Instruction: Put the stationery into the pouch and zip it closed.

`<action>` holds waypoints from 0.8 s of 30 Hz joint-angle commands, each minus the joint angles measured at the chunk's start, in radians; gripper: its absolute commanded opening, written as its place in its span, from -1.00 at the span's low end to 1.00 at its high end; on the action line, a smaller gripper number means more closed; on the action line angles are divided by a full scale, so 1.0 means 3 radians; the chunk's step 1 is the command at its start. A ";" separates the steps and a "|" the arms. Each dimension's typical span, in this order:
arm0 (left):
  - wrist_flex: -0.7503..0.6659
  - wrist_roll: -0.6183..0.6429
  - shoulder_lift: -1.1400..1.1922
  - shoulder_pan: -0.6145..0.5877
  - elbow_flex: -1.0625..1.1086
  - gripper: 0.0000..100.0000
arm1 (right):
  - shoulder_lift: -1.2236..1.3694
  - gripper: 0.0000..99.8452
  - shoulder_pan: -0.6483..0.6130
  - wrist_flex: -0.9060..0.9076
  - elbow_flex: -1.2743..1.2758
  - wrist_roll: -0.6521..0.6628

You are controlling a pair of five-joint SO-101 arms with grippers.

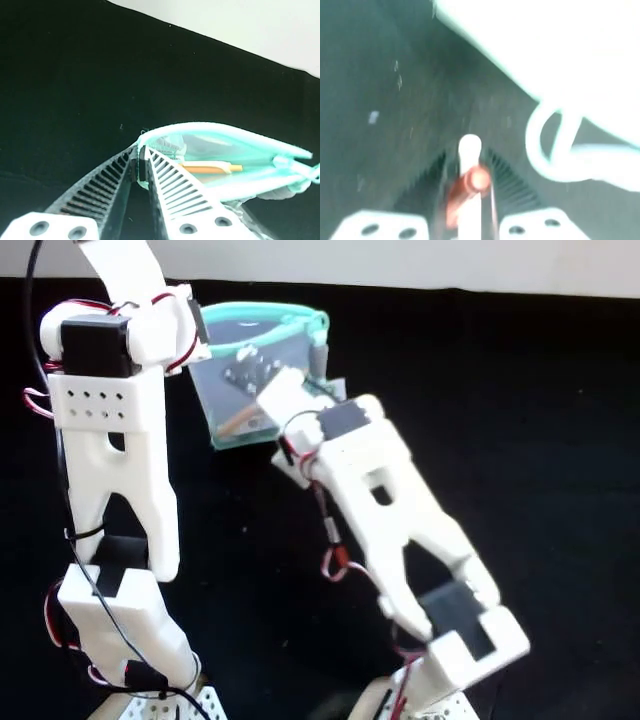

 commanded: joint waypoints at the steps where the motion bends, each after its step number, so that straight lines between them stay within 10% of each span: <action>1: 0.0010 -0.0031 0.0110 -0.0008 0.0028 -0.99 | -0.0637 -0.99 0.0028 0.0176 -0.0187 -0.0138; 24: -0.0005 -0.0026 0.0110 -0.0008 0.0023 -0.99 | -0.0908 -0.99 0.0003 -0.0754 -0.2304 -0.1790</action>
